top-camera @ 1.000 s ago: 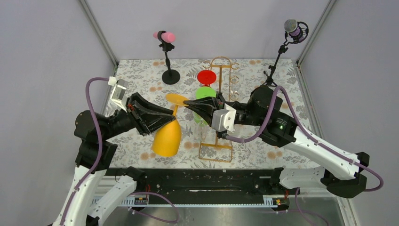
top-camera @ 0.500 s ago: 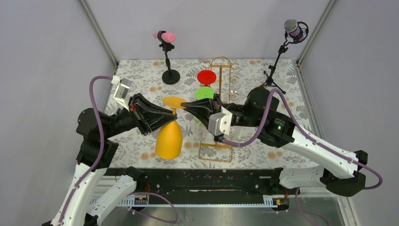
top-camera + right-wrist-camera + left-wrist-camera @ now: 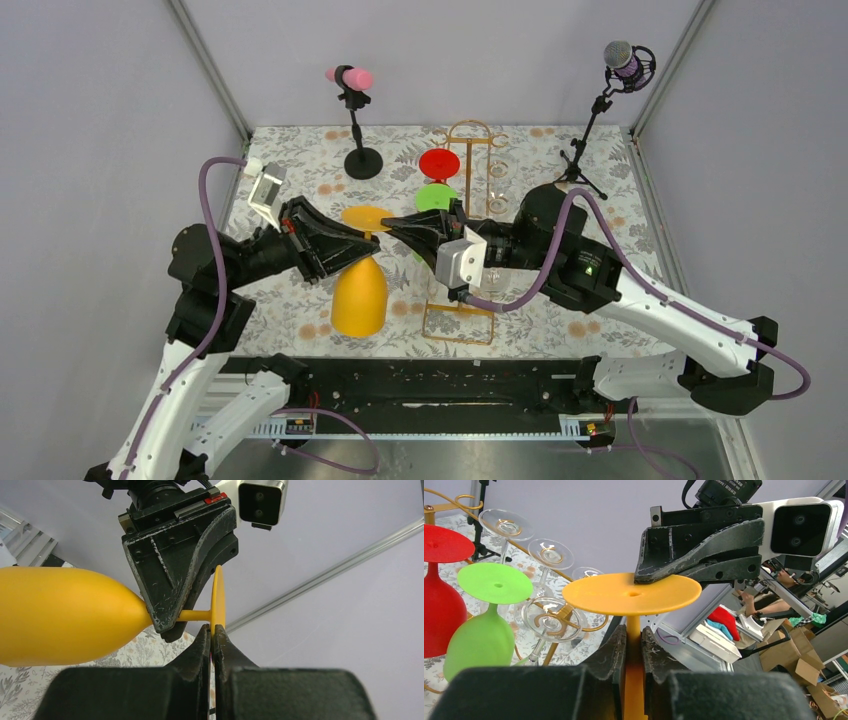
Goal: Place the wine glass upside down on the wine glass rack
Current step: Turn the wine glass upside down at the wine rack.
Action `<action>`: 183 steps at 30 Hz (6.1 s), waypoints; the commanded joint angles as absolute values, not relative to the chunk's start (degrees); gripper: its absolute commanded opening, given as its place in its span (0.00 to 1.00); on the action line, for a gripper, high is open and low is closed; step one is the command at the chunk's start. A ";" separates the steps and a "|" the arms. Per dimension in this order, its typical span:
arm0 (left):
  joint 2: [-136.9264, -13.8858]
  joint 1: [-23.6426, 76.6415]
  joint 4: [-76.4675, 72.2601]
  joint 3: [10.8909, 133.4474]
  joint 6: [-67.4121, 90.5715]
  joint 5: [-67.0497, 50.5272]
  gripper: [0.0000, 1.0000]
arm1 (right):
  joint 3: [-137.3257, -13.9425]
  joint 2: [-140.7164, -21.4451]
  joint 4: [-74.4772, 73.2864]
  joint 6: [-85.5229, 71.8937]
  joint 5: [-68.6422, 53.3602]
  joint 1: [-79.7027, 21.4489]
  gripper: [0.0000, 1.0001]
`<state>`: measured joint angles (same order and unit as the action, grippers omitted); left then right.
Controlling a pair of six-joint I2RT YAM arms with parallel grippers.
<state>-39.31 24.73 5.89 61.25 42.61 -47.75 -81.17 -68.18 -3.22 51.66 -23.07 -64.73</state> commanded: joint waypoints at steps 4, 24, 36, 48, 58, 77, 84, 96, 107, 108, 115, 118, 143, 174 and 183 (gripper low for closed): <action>-38.47 25.93 3.76 60.69 40.22 -49.82 0.00 | -79.53 -66.69 7.83 47.79 -18.82 -64.88 0.22; -46.15 24.54 6.86 69.64 22.96 -30.67 0.00 | -92.86 -58.93 -19.78 21.77 -1.46 -64.05 0.57; -56.23 8.48 -38.64 55.45 32.33 -43.50 0.00 | -96.00 -63.05 -33.80 -12.46 -9.83 -29.13 0.60; -71.38 7.96 -48.27 60.28 25.03 -47.46 0.00 | -72.86 -47.22 -31.80 -23.15 -9.25 -9.68 0.62; -86.01 8.58 -59.99 67.08 26.03 -53.02 0.00 | -68.30 -41.29 -35.20 -22.33 -10.27 -9.35 0.62; -102.26 12.71 -66.31 77.10 26.05 -64.35 0.00 | -63.83 -36.44 -38.02 -18.38 -12.60 -9.33 0.62; -104.93 13.39 -66.69 78.78 26.74 -66.01 0.00 | -62.06 -35.08 -36.44 -16.80 -13.04 -9.36 0.62; -106.73 14.65 -60.30 79.97 22.63 -66.24 0.00 | -60.95 -35.15 -34.60 -17.31 -14.69 -9.32 0.62; -107.86 15.82 -51.45 83.63 17.65 -65.68 0.00 | -61.81 -35.27 -34.45 -18.24 -15.81 -9.33 0.62; -108.00 16.07 -50.75 84.01 17.25 -65.73 0.00 | -61.87 -35.18 -34.56 -18.01 -15.71 -9.32 0.62; -108.12 17.72 -43.81 85.04 11.17 -65.94 0.00 | -61.49 -34.89 -34.65 -17.66 -15.75 -9.38 0.62; -107.61 17.99 -40.71 84.57 8.10 -66.03 0.00 | -61.11 -34.72 -34.10 -17.78 -15.85 -9.35 0.62; -101.64 18.90 -20.77 85.02 -13.54 -64.63 0.00 | -59.17 -34.72 -32.20 -18.95 -17.28 -9.33 0.62; -103.37 19.78 -9.13 89.10 -14.59 -55.97 0.49 | -57.59 -33.91 -31.85 -19.11 -17.62 -9.33 0.63; -101.39 17.00 -20.16 84.87 -5.09 -56.97 0.59 | -56.93 -33.68 -31.18 -19.54 -17.97 -9.35 0.63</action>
